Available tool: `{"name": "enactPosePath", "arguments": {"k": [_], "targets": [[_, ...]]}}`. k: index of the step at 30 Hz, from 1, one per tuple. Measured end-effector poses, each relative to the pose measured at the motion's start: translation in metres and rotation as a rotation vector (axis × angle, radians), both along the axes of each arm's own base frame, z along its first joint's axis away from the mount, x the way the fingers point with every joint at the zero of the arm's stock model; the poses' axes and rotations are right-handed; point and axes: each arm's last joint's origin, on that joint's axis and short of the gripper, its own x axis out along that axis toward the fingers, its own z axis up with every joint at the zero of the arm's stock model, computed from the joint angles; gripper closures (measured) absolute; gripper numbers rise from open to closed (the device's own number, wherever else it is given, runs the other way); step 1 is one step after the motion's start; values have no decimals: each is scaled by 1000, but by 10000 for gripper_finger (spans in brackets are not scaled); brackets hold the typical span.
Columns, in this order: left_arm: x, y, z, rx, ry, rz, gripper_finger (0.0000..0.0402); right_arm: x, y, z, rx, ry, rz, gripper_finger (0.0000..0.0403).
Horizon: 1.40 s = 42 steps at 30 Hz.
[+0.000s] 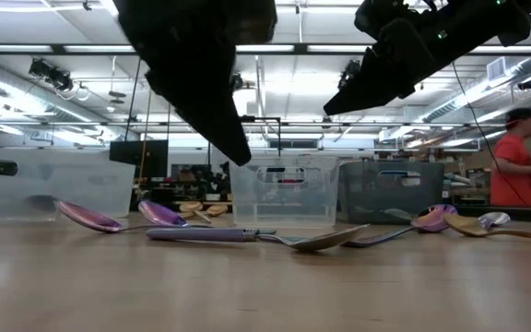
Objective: Sort silverware by color (type)
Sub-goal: Put the blue spoon into the left transparent bin
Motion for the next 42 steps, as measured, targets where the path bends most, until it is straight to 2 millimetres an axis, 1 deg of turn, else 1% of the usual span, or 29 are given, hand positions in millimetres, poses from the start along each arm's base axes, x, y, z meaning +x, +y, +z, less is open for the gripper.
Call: {"name": "enactPosePath", "arguments": {"k": [3,8,14,21,29,36,38,42], "targets": [[3,7,0,-9,4,7,269,0,0,0,0,1,1,281],[3,7,0,7,13,-22,269,0,0,0,-7,4,4,281],[4,11,1,103,-18,9,269,-1,0,-1,-15,19,7,281],[-1,1,3,264,-62,8,269,-1,0,-2,-14,28,6,281],[-2,-4,4,329,-80,-3,269,-1,0,-2,-12,27,6,281],[-4,-15,7,421,-96,-136,269,-1,0,-2,-11,27,8,281],[-4,-16,5,423,-98,-173,269,-1,0,-2,-11,27,8,281],[-8,-13,-12,407,-104,-215,269,-1,1,-2,-5,30,22,281]]}}
